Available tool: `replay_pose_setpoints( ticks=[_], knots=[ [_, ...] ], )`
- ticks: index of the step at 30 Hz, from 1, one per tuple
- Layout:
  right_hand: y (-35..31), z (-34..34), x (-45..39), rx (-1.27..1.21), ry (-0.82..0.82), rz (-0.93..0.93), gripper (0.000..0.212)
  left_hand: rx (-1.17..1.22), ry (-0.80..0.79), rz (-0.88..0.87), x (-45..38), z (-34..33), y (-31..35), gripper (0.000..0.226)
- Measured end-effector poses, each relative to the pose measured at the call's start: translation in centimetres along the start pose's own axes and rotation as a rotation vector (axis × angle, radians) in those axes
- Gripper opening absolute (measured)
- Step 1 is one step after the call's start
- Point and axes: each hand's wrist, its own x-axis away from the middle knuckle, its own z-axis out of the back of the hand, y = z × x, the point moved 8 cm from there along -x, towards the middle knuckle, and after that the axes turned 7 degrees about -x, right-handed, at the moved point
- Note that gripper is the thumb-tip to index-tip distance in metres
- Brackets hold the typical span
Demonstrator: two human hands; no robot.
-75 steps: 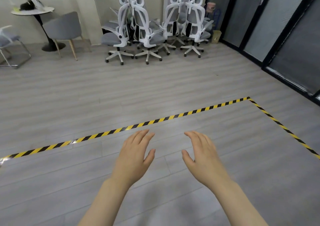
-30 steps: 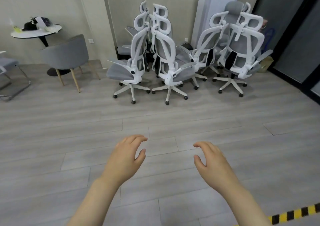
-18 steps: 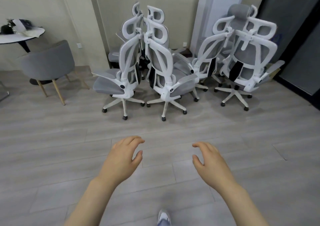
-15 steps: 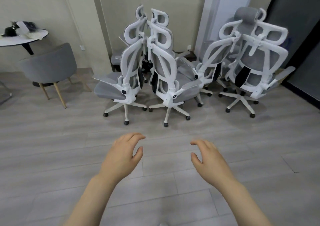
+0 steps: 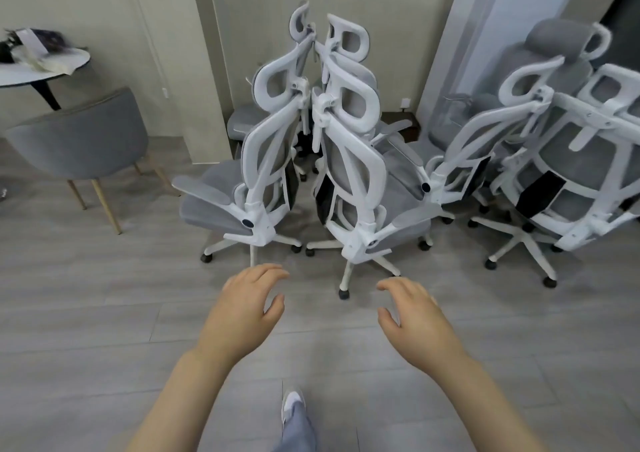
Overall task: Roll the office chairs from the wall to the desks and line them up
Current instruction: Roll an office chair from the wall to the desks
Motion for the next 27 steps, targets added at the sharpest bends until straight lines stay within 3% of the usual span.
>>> replay_pose_setpoints(
  ticks=[12,27],
  knots=[
    [-1.5,4.3,-27.4,-0.034,0.018,0.067,0.027,-0.044,0.059,0.011,-25.4,3.5,-9.4,0.043],
    [-10.1,13.3,-62.7,0.105,-0.017,0.576,0.036,-0.149,0.348,0.117,-55.2,8.3,-15.3,0.037]
  ],
)
